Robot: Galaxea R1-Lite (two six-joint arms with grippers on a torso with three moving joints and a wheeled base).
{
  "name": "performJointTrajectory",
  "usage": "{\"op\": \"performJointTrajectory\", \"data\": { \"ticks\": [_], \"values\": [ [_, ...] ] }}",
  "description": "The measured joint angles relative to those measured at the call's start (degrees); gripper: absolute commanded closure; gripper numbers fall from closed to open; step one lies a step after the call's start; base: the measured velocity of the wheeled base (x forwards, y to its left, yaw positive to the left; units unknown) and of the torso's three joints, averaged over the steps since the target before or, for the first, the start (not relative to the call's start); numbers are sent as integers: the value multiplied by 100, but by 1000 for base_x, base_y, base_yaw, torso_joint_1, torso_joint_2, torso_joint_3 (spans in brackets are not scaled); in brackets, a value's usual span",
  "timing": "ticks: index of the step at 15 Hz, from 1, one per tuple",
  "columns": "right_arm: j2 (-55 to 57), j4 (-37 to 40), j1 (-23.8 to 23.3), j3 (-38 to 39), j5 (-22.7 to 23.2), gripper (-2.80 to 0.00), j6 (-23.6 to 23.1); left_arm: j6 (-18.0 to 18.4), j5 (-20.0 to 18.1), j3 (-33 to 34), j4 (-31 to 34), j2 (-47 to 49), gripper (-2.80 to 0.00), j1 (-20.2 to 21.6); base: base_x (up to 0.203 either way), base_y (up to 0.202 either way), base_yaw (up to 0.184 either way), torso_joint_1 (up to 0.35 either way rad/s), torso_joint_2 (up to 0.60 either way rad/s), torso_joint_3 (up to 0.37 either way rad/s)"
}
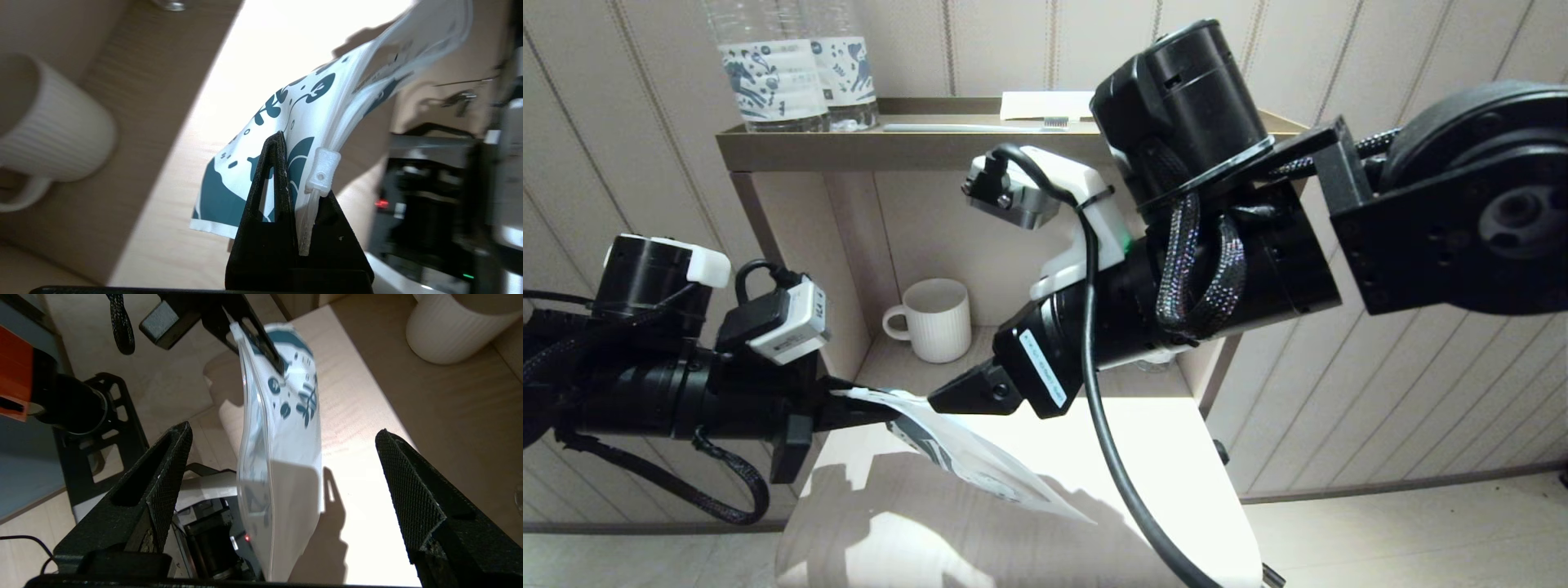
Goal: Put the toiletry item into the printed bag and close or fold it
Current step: Close the strorage bag and place it on the desk
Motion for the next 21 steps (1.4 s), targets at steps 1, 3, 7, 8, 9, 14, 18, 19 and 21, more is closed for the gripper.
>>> {"op": "performJointTrajectory", "data": {
  "ticks": [1,3,7,8,9,14,18,19,21],
  "values": [
    [62,-2,19,-104,132,-280,0,-7,-155,-160,425,40,0,0,0,0,0,0,0,0],
    [238,-33,28,-253,370,-280,17,-47,-214,-339,684,134,0,0,0,0,0,0,0,0],
    [852,-173,-4,-652,471,-280,-2,-332,-214,-554,706,273,0,0,0,0,0,0,0,0],
    [971,-288,-8,-686,479,-280,-5,-371,-221,-582,708,292,0,0,0,0,0,0,0,0],
    [1080,-416,-8,-712,481,-280,-5,-446,-221,-606,705,308,0,0,0,0,0,0,0,0],
    [1330,-819,69,-755,471,-280,-13,-514,-236,-689,705,367,0,5,0,0,0,0,0,0],
    [1369,-928,64,-764,434,-280,-188,-511,-459,-696,702,396,0,0,0,0,0,0,0,0],
    [1375,-980,59,-764,434,-280,-236,-507,-467,-696,700,397,0,5,0,0,0,0,0,0],
    [1378,-1037,67,-770,431,-280,-247,-505,-461,-696,691,407,0,0,0,0,0,0,0,0]
  ]
}}
